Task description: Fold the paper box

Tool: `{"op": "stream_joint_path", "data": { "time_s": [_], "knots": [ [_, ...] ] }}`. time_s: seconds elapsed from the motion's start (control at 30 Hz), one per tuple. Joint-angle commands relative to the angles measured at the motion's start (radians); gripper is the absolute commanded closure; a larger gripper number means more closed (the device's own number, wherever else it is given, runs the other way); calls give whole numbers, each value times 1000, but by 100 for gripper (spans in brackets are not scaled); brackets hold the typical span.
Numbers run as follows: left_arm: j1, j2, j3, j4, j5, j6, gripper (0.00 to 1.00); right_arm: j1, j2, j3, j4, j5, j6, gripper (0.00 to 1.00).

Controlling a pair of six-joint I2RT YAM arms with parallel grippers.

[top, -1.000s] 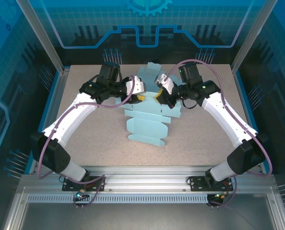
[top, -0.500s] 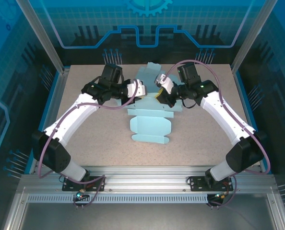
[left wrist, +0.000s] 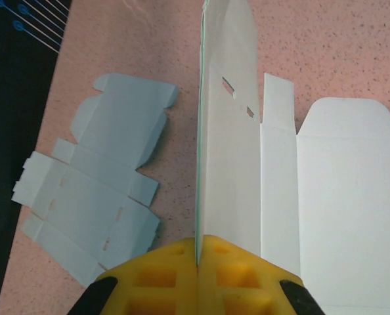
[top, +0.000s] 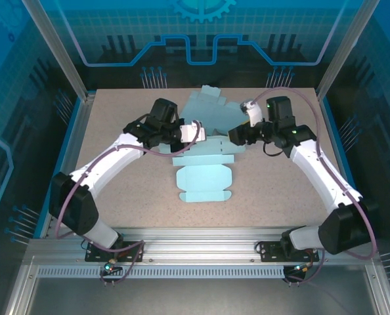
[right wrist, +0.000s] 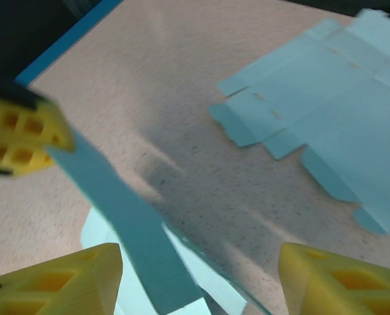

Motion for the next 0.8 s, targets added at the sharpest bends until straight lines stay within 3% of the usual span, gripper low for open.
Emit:
{"op": "stream_joint_path", "data": {
  "time_s": [0.0, 0.3, 0.5, 0.77],
  "knots": [
    [-30, 47, -22, 34, -68, 29, 100, -24, -17, 4, -36, 88, 271, 35],
    [-119, 76, -214, 446, -286, 95, 100, -16, -18, -100, -2, 61, 508, 29],
    [-172, 90, -317, 750, -375, 138, 100, -15, 6, -85, -22, 92, 499, 29],
    [-231, 179, -309, 913, -455, 112, 100, -29, 46, -38, -87, 214, 450, 28]
  ]
}}
